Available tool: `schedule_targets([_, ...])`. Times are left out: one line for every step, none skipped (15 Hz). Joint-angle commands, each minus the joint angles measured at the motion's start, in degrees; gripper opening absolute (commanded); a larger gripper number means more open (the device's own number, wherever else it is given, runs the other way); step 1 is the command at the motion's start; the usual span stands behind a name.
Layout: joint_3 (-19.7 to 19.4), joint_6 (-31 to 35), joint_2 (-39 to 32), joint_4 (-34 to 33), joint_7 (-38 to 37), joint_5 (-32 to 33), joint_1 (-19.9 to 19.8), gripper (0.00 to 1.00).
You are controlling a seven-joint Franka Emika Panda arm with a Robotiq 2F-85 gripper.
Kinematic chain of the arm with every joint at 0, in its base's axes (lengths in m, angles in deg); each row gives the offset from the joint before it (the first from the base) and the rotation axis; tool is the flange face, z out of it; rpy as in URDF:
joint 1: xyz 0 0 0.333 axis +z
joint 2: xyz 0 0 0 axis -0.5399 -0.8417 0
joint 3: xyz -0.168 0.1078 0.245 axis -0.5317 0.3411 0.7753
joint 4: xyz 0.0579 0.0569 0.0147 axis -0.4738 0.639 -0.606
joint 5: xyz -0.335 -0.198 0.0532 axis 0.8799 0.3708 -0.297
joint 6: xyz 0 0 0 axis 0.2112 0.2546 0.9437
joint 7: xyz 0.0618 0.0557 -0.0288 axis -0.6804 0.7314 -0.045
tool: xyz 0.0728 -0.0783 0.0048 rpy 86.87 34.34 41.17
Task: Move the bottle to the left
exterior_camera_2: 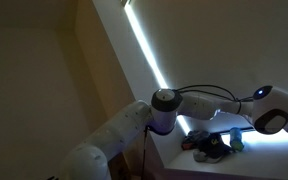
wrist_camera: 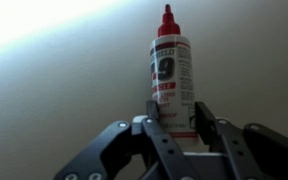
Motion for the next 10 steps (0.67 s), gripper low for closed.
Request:
schedule_targets([14.55,8.45,7.55,-1.15,12.04,4.31,-6.84,0.16])
schedule_targets([15.26,8.89,8.17,-1.87,17.45,0.55,-6.48,0.16])
schedule_targets([18.96,10.02,9.89,-2.29,21.20,1.22,-7.94,0.16])
schedule_targets([22.07,9.83,11.28,-2.81,25.16,1.45,-9.18,0.16])
schedule_targets([24.89,8.02,13.52,-1.74,28.97,1.55,-10.08,0.16])
schedule_targets([27.88,7.17,15.53,-0.66,32.84,1.17,-10.95,0.16])
schedule_targets([30.76,6.50,17.32,0.74,36.60,0.84,-11.78,0.16])
schedule_targets([33.55,6.16,19.20,2.61,40.46,0.67,-12.46,0.16])
schedule_targets([36.06,5.93,21.53,5.55,44.27,0.41,-12.88,0.16])
schedule_targets([38.62,5.66,23.24,7.85,48.05,0.11,-13.75,0.16])
